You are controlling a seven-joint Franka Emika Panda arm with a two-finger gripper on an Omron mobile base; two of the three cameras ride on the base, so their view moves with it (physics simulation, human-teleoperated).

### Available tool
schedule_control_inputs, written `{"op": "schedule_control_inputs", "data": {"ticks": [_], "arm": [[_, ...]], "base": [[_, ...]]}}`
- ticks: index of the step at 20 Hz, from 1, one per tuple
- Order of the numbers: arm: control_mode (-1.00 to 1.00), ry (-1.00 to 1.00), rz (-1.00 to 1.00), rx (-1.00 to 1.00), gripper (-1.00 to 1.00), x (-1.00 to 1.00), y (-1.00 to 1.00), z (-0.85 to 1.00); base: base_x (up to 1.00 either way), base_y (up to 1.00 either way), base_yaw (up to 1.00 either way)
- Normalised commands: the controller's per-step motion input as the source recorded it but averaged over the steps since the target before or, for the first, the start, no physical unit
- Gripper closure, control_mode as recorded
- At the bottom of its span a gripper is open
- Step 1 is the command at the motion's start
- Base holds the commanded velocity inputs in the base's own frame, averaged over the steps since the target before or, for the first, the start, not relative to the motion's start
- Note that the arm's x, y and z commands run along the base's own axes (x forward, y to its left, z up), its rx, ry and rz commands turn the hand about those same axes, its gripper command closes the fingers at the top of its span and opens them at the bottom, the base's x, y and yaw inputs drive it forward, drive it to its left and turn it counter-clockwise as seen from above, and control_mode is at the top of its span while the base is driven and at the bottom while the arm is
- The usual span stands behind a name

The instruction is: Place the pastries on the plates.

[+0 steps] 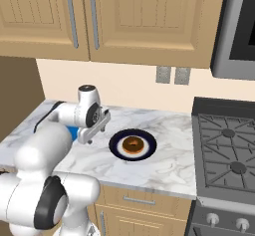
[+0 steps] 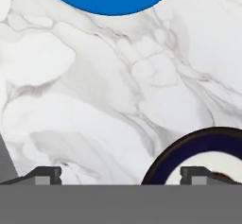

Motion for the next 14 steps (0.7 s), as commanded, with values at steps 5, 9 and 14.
{"op": "schedule_control_inputs", "data": {"ticks": [5,9,14], "arm": [[-1.0,0.0,0.0,0.0,-1.0,-0.01,0.51,0.0],[-1.0,-0.01,0.0,0.04,-1.0,-0.35,0.11,0.02],[-1.0,0.0,-0.04,0.02,-1.0,-0.28,-0.01,0.0]], "base": [[0.0,0.0,0.0],[0.0,0.0,0.0],[0.0,0.0,0.0]]}}
